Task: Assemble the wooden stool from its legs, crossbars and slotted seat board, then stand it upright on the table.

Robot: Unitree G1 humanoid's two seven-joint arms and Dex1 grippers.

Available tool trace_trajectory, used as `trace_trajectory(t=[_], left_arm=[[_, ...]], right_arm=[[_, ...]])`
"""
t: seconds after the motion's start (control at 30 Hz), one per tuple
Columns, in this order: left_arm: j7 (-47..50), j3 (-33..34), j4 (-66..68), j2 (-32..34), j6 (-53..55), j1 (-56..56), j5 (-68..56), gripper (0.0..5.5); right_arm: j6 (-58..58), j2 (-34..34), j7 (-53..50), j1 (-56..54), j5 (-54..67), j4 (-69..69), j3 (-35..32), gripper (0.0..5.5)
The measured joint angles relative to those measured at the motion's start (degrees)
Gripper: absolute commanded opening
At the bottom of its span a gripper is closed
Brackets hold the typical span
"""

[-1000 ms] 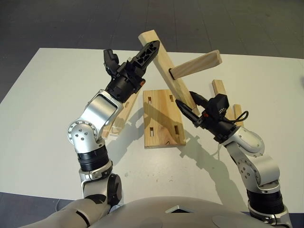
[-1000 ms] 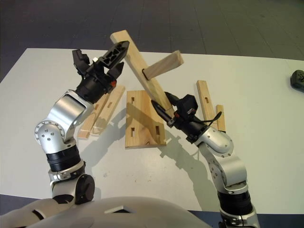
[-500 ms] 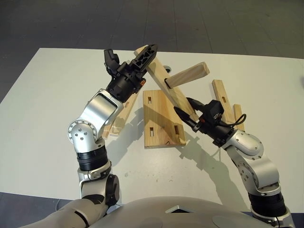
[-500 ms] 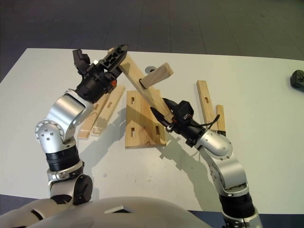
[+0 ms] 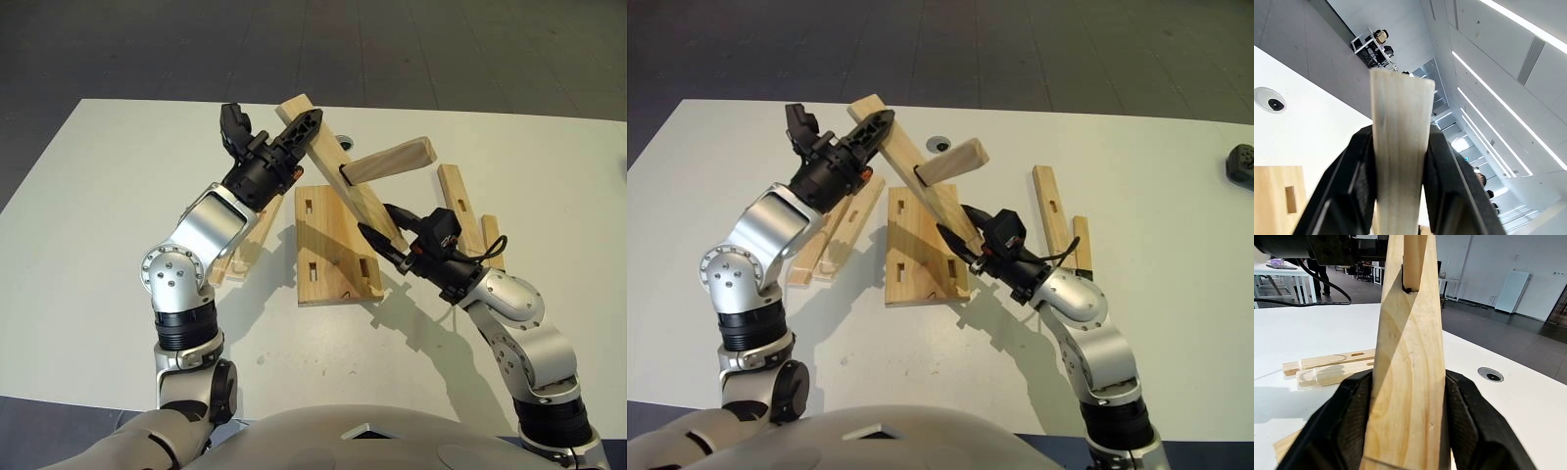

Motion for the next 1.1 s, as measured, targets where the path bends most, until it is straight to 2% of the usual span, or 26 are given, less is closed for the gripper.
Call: trace_trajectory(t=[0.03, 0.07, 0.17, 0.37, 0.57, 0.7, 0.87, 1.1], left_arm=[[-1.07, -0.92, -0.33, 0.83, -0.09, -0.05, 2.00, 1.07], [-1.66, -1.42, -0.51, 1.03, -0.20, -0.04, 2.99, 1.07], [-2.72, -2.59, -0.41, 1.07, -0.21, 0.09, 6.06, 1.06], [-4.00, -0.28, -0.20, 3.55, -3.46, 0.16, 15.07, 1.06], [-6.29, 4.90, -1.90, 10.67, -8.28, 0.37, 26.94, 1.06], [-8.46, 7.64, -2.16, 12.98, -8.88, 0.79, 29.46, 1.06], [-11.41, 10.00, -2.38, 14.19, -6.05, 3.85, 26.39, 1.06], [-12.57, 13.17, -2.84, 13.91, -2.48, 8.62, 19.09, 1.06]], right_arm=[[0.43, 0.04, 0.00, 0.05, 0.27, 0.05, 0.01, 2.07], [0.75, 0.07, 0.00, 0.09, 0.54, 0.17, 0.01, 2.44], [2.83, 0.53, -0.24, 0.04, 2.20, 0.21, -0.25, 2.83], [5.97, -0.69, -0.61, 0.22, 3.98, 0.86, -1.95, 3.85], [5.87, -6.73, -4.60, 1.07, -8.20, 4.65, -1.74, 4.75], [6.28, -10.24, -3.84, 1.87, -15.96, 6.53, 4.29, 5.35], [7.85, -11.23, 0.59, 2.56, -15.74, 5.31, 7.80, 5.40], [7.72, -7.37, 4.50, 2.58, -8.98, 0.23, 8.93, 5.40]])
